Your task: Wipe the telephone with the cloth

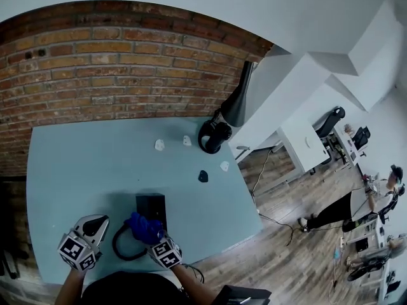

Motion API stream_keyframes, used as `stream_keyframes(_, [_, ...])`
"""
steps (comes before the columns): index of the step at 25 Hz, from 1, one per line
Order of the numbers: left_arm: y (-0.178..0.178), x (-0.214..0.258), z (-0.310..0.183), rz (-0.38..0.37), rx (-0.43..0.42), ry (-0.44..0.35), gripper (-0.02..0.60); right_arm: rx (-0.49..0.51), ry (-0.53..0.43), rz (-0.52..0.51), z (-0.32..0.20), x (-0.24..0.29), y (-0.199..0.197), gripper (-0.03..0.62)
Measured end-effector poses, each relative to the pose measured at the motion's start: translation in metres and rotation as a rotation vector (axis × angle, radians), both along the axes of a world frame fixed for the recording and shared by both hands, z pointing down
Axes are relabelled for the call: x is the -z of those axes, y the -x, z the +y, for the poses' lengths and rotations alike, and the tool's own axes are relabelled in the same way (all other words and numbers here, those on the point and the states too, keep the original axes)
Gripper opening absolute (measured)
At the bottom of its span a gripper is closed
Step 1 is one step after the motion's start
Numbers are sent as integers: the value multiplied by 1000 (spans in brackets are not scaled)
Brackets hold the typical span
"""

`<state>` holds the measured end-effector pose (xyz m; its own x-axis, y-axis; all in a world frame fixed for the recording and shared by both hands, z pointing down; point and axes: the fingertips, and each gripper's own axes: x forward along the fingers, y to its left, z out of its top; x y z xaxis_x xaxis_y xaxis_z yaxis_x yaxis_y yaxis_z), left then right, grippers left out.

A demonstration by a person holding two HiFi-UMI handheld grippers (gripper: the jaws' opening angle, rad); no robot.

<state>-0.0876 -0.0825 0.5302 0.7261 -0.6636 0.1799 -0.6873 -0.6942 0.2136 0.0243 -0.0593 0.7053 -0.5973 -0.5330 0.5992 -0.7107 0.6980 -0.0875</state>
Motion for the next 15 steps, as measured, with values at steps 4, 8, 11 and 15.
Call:
stream_keyframes(4, [-6,3,-3,6,-13,-7,21,14,16,6,12,-8,-2,182])
stream_keyframes(8, [-11,2,1,6,-27,-1,21,-7,55,-21,22,-9,-3,183])
stream_keyframes(11, [-12,-1,3,5,-30,2,21,3,116,-60,27,-8,-3,183])
stream_keyframes(15, [-12,-1,1,10,-33,-2,21,13,75,-138,6,24,-8,187])
